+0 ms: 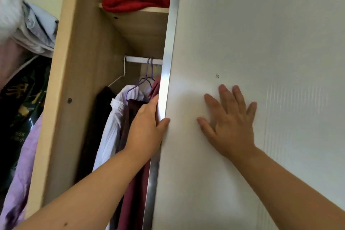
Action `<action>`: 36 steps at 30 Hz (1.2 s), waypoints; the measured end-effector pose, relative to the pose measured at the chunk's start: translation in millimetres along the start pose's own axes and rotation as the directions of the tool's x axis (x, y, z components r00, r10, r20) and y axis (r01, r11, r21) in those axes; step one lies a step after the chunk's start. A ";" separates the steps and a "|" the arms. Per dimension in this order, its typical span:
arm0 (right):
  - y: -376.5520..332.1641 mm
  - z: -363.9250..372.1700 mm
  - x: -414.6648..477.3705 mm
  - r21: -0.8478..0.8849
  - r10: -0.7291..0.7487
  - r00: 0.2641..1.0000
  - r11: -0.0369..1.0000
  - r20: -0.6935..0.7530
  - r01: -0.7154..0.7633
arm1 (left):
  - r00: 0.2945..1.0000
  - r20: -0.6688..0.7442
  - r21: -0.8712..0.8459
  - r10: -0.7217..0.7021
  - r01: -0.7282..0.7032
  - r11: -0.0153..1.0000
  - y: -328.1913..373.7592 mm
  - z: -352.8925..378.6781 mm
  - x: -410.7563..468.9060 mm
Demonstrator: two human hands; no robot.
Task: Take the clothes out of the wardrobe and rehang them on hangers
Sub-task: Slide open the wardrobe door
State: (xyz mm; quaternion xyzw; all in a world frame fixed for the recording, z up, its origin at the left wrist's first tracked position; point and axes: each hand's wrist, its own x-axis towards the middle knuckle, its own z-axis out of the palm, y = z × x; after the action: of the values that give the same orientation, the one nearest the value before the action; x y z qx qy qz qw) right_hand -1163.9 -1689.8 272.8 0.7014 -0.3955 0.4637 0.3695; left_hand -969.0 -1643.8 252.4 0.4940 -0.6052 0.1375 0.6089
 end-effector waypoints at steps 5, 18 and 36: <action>12.7 -5.9 -1.9 -0.019 0.064 0.995 0.998 0.077 -0.063 | 0.997 0.002 -0.117 0.083 -0.083 0.990 25.5 37.0 -5.1; 72.4 -42.6 -5.5 -0.172 0.325 0.937 0.938 0.129 -0.301 | 0.986 0.052 -0.292 0.160 -0.138 0.946 90.4 128.3 -21.3; 146.2 -74.4 -33.9 -0.147 0.418 0.870 0.908 0.261 -0.392 | 0.942 0.212 -0.449 0.260 -0.142 0.882 149.8 200.0 -31.2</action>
State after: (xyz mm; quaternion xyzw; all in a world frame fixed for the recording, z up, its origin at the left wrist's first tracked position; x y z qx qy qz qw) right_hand -1330.5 -1677.3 285.2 0.6454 -0.6031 0.4063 0.2338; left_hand -1211.0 -1712.9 246.2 0.2963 -0.7450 -0.0032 0.5976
